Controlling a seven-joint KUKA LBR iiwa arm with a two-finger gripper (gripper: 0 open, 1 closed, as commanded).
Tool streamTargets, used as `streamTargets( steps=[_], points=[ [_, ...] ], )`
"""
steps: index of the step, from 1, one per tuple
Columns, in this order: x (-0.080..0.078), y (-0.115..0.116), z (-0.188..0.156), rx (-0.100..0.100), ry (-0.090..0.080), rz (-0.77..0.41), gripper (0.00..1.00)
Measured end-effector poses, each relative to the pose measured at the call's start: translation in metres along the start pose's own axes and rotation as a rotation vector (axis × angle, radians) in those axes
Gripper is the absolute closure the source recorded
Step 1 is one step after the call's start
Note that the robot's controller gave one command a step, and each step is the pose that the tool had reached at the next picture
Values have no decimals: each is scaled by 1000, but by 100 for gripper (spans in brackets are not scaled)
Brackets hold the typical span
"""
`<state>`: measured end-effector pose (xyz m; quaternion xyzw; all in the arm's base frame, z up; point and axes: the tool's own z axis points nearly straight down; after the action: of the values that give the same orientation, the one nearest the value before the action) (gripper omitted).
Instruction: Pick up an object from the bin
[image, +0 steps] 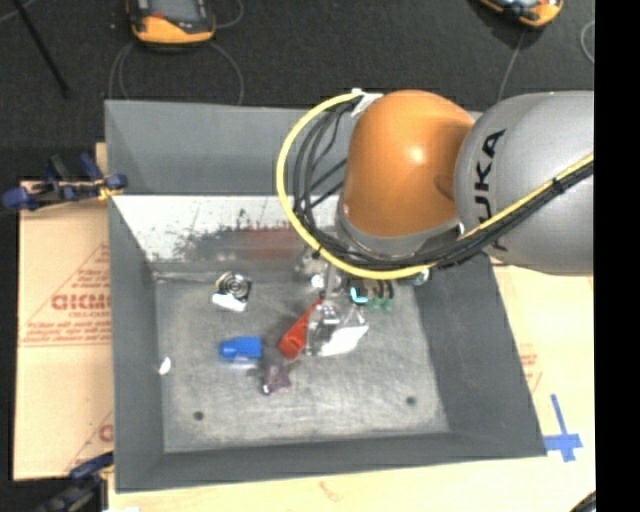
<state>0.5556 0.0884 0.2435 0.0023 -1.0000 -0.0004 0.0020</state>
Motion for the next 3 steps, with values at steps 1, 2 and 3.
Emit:
streamTargets(
  steps=[1,2,3],
  points=[
    [-30,-45,170,1,-12,-452,0],
    [-54,-17,141,3,-13,-768,0],
    [-53,-28,138,5,-11,-888,0]
  ],
)
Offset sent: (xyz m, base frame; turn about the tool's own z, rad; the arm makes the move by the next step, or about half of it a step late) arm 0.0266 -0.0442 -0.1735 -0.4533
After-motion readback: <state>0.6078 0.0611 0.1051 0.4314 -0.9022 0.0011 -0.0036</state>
